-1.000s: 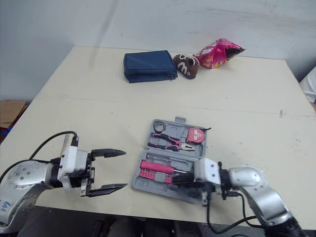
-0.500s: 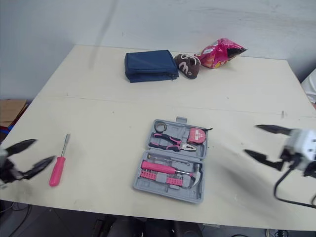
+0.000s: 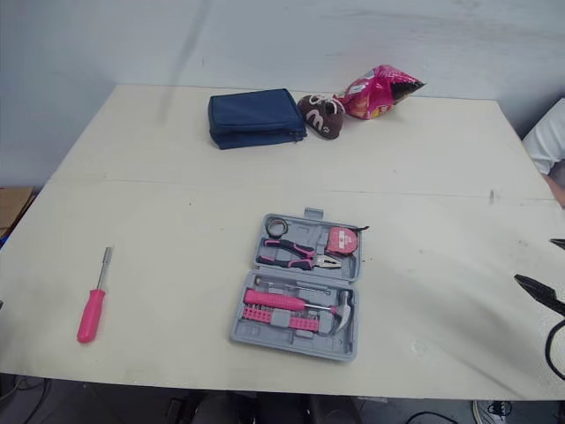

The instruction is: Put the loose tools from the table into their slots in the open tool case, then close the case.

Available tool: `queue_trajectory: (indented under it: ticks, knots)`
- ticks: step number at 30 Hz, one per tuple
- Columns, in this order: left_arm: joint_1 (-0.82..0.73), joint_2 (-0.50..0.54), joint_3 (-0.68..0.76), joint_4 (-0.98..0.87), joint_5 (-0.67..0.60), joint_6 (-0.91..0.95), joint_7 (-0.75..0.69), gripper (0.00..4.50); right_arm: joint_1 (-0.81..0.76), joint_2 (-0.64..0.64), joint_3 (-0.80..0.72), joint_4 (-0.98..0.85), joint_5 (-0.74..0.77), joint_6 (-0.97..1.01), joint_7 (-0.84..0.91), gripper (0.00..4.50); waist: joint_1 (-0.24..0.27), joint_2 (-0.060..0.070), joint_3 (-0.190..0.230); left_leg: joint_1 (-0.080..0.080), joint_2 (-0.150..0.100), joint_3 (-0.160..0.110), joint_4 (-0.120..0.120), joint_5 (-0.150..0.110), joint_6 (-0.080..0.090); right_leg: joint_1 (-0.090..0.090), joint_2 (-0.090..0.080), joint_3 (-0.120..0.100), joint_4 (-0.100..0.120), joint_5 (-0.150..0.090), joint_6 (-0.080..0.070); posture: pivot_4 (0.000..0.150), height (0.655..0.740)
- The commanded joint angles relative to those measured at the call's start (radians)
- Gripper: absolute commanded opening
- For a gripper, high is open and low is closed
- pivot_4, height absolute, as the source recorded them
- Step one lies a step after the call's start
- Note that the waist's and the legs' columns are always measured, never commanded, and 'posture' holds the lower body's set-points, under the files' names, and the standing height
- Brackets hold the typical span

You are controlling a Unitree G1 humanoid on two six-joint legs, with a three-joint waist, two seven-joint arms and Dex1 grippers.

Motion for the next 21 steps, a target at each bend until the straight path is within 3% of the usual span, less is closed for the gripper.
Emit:
queue_trajectory:
  ticks: [1, 5, 12, 21]
  knots:
    - [0.041, -0.025, 0.034, -0.182, -0.083, 0.170, 0.039, 4.50, -0.005, 0.061, 0.052, -0.268, 0.072, 0.131, -0.046, 4.46, -0.004, 0.000, 0.000, 0.000, 0.000, 0.000, -0.001, 0.001, 0.000, 0.000, 0.000, 0.000, 0.000, 0.000, 0.000, 0.150, 0.7400]
    - [0.143, -0.098, 0.046, -0.534, -0.159, 0.435, 0.147, 4.50, 0.010, 0.149, 0.105, -0.532, 0.202, 0.267, -0.020, 4.46, 0.003, 0.003, 0.001, 0.001, -0.001, -0.001, -0.005, 0.007, 0.004, -0.001, 0.000, 0.000, 0.002, 0.000, 0.000, 0.150, 0.7400]
    - [0.231, -0.177, 0.016, -0.994, -0.269, 0.856, 0.403, 4.50, -0.018, 0.252, 0.192, -0.748, 0.319, 0.365, 0.045, 4.46, 0.024, 0.001, 0.001, 0.002, -0.001, -0.001, -0.006, 0.007, 0.003, 0.001, 0.002, 0.000, 0.000, 0.000, 0.001, 0.150, 0.7400]
    - [0.123, -0.273, -0.113, -1.120, -0.221, 1.145, 0.715, 4.50, -0.015, 0.300, 0.243, -0.830, 0.335, 0.399, 0.105, 4.46, 0.044, 0.000, 0.001, 0.004, -0.002, -0.002, -0.005, 0.008, 0.004, 0.002, 0.002, 0.001, 0.000, 0.001, 0.001, 0.150, 0.7400]
